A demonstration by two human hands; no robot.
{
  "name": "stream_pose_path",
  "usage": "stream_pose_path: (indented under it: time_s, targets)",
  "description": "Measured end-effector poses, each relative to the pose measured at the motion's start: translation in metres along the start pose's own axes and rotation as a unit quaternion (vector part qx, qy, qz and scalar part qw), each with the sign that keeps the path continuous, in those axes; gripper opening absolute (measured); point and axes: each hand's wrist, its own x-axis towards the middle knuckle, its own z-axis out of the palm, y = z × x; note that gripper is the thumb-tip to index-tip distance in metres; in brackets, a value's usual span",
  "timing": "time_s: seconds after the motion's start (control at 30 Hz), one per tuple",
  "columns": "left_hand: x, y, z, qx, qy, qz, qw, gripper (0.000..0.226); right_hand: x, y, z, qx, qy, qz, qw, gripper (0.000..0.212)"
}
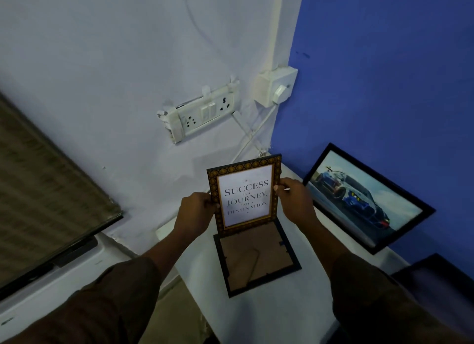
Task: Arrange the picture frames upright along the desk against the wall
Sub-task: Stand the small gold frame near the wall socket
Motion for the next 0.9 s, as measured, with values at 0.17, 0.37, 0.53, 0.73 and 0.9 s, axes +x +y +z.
stream_pose_path:
  time_s: [0.17,0.37,0.53,0.73,0.9]
  targets:
    - [0.054,-0.014,0.008,0.022,-0.015,-0.005,1.000,0.021,0.047,0.002,0.027,0.000,-0.035,0.037,0.999,0.023]
    - [0.112,-0.038,0.024,0.072,-0.041,-0.008,0.996,0.035,0.101,0.016,0.060,0.004,-0.064,0.060,0.996,0.026]
    - [0.142,-0.056,0.033,0.052,-0.034,-0.015,0.998,0.031,0.133,0.026,0.081,0.002,-0.072,0.046,0.996,0.023]
    - [0.159,-0.065,0.040,0.042,-0.007,-0.031,0.999,0.030,0.149,0.025,0.090,0.024,-0.077,0.031,0.996,0.022]
    - [0.164,-0.068,0.049,0.092,-0.016,-0.021,0.995,0.029,0.155,0.023,0.089,0.063,-0.092,0.027,0.993,0.024]
